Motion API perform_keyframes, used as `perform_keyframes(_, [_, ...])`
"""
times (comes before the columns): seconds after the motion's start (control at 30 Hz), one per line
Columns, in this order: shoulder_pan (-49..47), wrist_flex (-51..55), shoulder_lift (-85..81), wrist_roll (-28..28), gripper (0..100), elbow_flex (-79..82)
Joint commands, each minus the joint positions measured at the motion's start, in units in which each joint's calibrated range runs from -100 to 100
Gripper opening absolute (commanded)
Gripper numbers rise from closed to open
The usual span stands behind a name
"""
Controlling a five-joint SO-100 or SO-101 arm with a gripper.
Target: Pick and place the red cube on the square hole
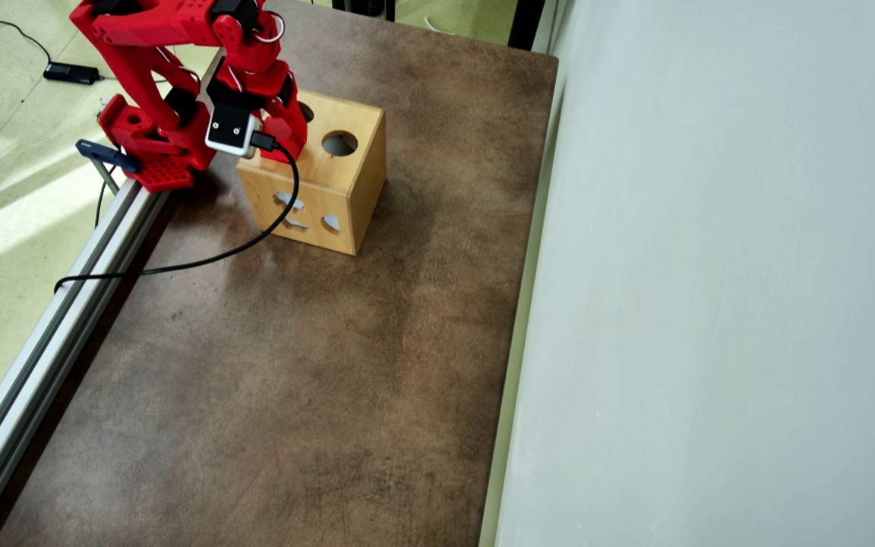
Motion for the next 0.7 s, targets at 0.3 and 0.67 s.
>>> perform_keyframes(0.3, [0.09, -0.07, -0.01, -0.05, 9, -0.12])
perform_keyframes(0.67, [0.09, 0.41, -0.09, -0.10, 32, -0.12])
